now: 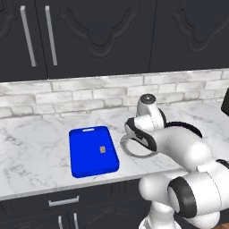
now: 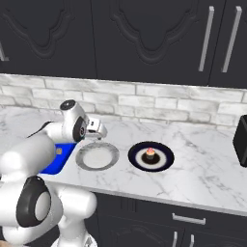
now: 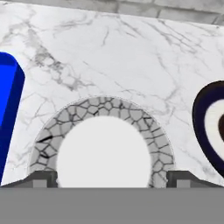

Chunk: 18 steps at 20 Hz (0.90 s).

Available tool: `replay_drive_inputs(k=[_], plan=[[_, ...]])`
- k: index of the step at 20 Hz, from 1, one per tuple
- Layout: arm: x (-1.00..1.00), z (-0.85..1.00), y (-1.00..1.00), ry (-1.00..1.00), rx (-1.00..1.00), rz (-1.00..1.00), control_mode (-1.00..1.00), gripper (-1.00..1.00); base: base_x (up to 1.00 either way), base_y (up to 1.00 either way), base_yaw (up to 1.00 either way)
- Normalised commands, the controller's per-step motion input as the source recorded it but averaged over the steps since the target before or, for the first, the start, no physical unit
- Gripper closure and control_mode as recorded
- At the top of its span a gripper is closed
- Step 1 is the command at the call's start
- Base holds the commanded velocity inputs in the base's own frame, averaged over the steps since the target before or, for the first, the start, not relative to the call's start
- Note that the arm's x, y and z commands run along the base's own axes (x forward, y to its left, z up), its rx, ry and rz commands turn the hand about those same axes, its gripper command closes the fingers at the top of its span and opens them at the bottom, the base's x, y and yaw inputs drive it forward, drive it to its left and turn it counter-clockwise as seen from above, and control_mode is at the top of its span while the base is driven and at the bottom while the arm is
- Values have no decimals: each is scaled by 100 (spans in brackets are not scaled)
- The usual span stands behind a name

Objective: Move the dessert items from the plates to the tray.

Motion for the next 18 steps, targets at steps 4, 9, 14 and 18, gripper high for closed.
replay_drive_inputs(k=[4,9,14,18], plan=[[-2,-4,-100,0,-4,-1,-100,-100,0,0,0],[0,0,-100,3,-2,-6,-100,-100,0,0,0],[0,-1,-100,8,0,-15,-100,-100,0,0,0],[0,-3,-100,7,0,-17,-100,-100,0,0,0]])
